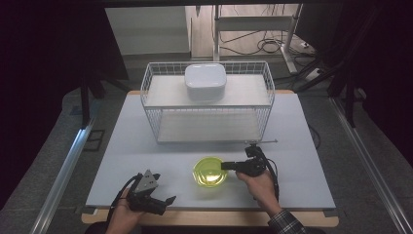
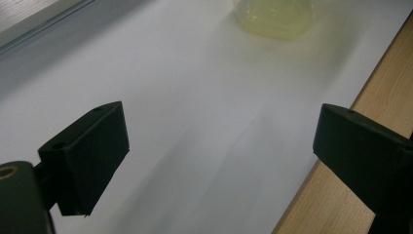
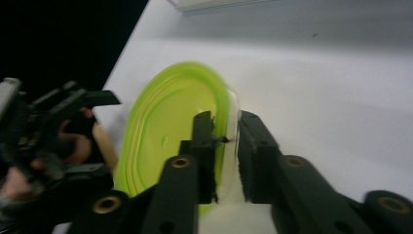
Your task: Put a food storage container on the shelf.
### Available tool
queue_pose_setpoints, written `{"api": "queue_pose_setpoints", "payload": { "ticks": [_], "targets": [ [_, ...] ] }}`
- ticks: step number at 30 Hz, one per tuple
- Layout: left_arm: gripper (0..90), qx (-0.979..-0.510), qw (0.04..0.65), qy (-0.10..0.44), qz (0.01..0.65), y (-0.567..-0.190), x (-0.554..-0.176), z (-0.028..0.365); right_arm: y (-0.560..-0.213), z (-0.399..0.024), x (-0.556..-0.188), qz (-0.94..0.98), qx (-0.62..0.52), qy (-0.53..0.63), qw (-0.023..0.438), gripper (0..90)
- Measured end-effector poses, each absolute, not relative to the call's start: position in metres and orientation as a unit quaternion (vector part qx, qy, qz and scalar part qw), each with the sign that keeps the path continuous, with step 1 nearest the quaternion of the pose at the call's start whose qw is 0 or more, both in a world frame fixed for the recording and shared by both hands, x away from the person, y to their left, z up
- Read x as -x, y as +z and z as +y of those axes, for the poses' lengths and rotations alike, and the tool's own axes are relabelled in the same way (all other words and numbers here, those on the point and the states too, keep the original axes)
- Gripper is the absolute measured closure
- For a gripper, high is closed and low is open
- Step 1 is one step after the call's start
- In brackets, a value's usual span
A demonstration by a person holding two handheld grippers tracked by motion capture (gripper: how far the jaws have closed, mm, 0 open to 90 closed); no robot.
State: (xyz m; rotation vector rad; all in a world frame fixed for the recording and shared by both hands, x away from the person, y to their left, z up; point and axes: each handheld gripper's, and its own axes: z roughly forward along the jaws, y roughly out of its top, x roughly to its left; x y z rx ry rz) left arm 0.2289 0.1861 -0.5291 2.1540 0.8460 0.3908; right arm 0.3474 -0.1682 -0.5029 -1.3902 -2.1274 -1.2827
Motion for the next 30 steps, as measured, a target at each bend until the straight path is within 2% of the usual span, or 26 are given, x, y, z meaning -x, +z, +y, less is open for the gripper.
{"api": "queue_pose_setpoints", "payload": {
  "ticks": [4,15,30],
  "targets": [
    [6.1,-0.847,0.387,0.154,0.331,-0.529,-0.229,0.186,-0.502,-0.167,-0.349,-0.738,0.478,-0.447,0.164,81.1],
    [6.1,-0.847,0.387,0.157,0.330,-0.529,-0.229,0.186,-0.485,-0.169,-0.347,-0.735,0.466,-0.467,0.160,81.5],
    [6.0,-0.839,0.397,0.157,0.338,-0.528,-0.229,0.188,-0.442,-0.176,-0.352,-0.723,0.451,-0.504,0.144,81.5]
  ]
}}
